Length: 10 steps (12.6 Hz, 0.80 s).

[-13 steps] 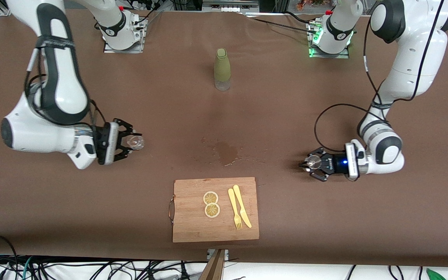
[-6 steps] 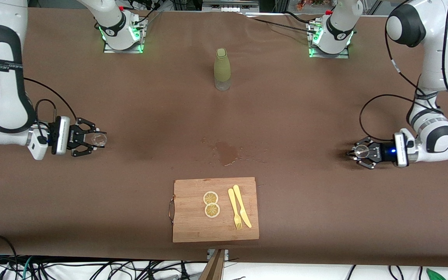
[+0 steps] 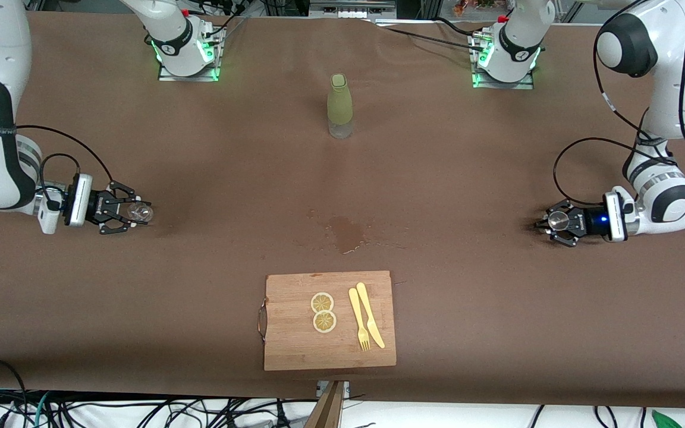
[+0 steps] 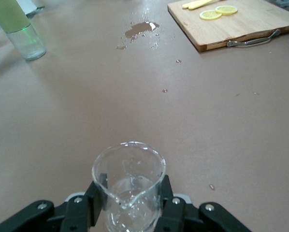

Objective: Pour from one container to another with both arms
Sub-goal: 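Lower the glass cup and jigger onto the table and open both grippers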

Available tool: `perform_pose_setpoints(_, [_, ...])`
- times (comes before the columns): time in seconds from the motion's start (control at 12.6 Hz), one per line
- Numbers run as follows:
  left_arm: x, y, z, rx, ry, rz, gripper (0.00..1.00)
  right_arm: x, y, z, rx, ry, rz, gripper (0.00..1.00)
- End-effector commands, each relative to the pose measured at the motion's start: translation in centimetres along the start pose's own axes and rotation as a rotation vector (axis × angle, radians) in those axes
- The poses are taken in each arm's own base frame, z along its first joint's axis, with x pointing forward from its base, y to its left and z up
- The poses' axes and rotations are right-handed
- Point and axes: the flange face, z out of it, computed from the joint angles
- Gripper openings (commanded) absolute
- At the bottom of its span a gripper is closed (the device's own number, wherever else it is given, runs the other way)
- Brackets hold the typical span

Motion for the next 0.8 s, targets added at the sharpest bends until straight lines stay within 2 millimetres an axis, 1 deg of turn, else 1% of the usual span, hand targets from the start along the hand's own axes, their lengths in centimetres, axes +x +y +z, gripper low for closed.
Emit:
perform_pose_setpoints(0.0, [0.1, 0.4, 0.1, -0.009, 0.032, 0.066, 0.0, -1.7, -0.3, 1.2, -0.005, 0.082, -0.033, 0.25])
perform_pose_setpoints(0.08, [-0.3, 0.6, 0.4, -0.013, 0.039, 0.066, 0.0, -2.2, -0.5, 1.3, -0.003, 0.084, -0.038, 0.25])
perform_pose_setpoints(0.24, [-0.6, 0.6, 0.5, -0.008, 0.046, 0.109, 0.0, -2.6, -0.5, 1.9, 0.004, 0.089, -0.06, 0.26])
perform_pose_setpoints(0.4, [-2.0, 1.2, 0.9, -0.004, 0.058, 0.085, 0.0, -2.8, -0.4, 2.2, -0.01, 0.104, -0.07, 0.27])
perform_pose_setpoints(0.64, [-2.8, 2.0, 1.2, 0.008, 0.078, 0.058, 0.0, -3.5, -0.1, 4.5, -0.035, 0.155, -0.069, 0.29])
perform_pose_setpoints(0.72, [-2.9, 2.2, 1.5, 0.006, 0.084, 0.053, 0.0, -3.5, 0.0, 4.8, -0.038, 0.161, -0.067, 0.29])
